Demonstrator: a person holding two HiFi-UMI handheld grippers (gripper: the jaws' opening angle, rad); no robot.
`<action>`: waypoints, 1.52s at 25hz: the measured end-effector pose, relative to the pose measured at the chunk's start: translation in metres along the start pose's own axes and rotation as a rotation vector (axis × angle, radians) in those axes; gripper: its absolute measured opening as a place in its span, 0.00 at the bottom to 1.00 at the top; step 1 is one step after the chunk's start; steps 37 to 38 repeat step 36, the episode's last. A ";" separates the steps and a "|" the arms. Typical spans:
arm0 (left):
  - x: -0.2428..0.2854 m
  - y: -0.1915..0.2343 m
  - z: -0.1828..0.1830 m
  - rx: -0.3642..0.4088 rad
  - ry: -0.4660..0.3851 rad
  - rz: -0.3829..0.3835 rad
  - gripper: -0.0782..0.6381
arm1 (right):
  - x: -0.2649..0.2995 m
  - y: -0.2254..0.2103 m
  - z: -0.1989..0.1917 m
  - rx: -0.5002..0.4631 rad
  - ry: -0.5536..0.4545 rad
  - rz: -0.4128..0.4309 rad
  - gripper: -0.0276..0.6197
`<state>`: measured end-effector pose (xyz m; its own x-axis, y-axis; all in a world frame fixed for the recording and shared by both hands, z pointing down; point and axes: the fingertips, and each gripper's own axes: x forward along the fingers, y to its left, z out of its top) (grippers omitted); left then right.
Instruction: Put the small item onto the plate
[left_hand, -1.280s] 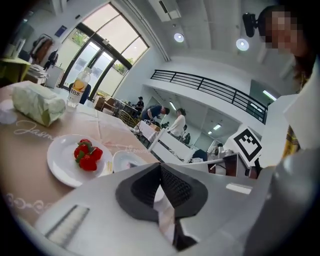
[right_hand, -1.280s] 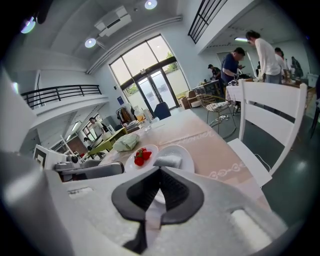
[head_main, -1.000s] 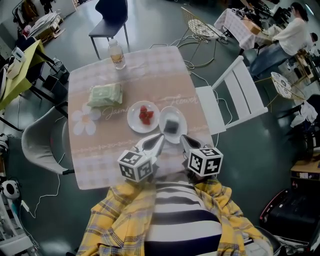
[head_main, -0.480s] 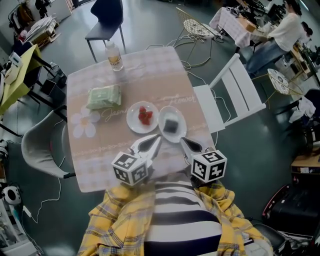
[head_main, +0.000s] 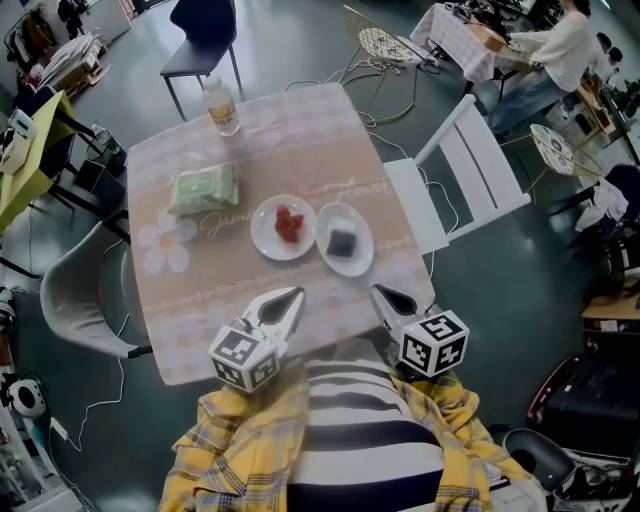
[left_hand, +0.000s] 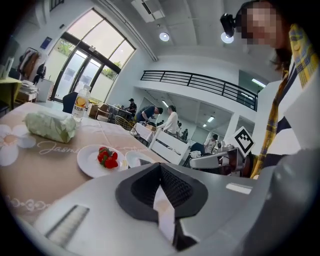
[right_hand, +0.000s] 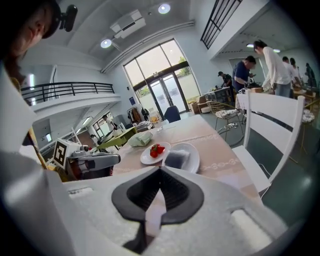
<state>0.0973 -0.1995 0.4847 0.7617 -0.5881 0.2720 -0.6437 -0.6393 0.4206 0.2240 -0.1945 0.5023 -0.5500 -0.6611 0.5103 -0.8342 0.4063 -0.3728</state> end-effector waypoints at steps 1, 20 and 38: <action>-0.002 -0.001 -0.003 -0.003 0.005 -0.003 0.11 | -0.002 0.000 -0.002 -0.018 0.001 -0.002 0.05; -0.005 -0.017 -0.026 -0.004 0.067 -0.060 0.11 | -0.005 0.021 -0.032 -0.042 0.040 0.030 0.04; 0.000 -0.016 -0.027 -0.019 0.071 -0.043 0.11 | -0.004 0.019 -0.032 -0.059 0.051 0.046 0.05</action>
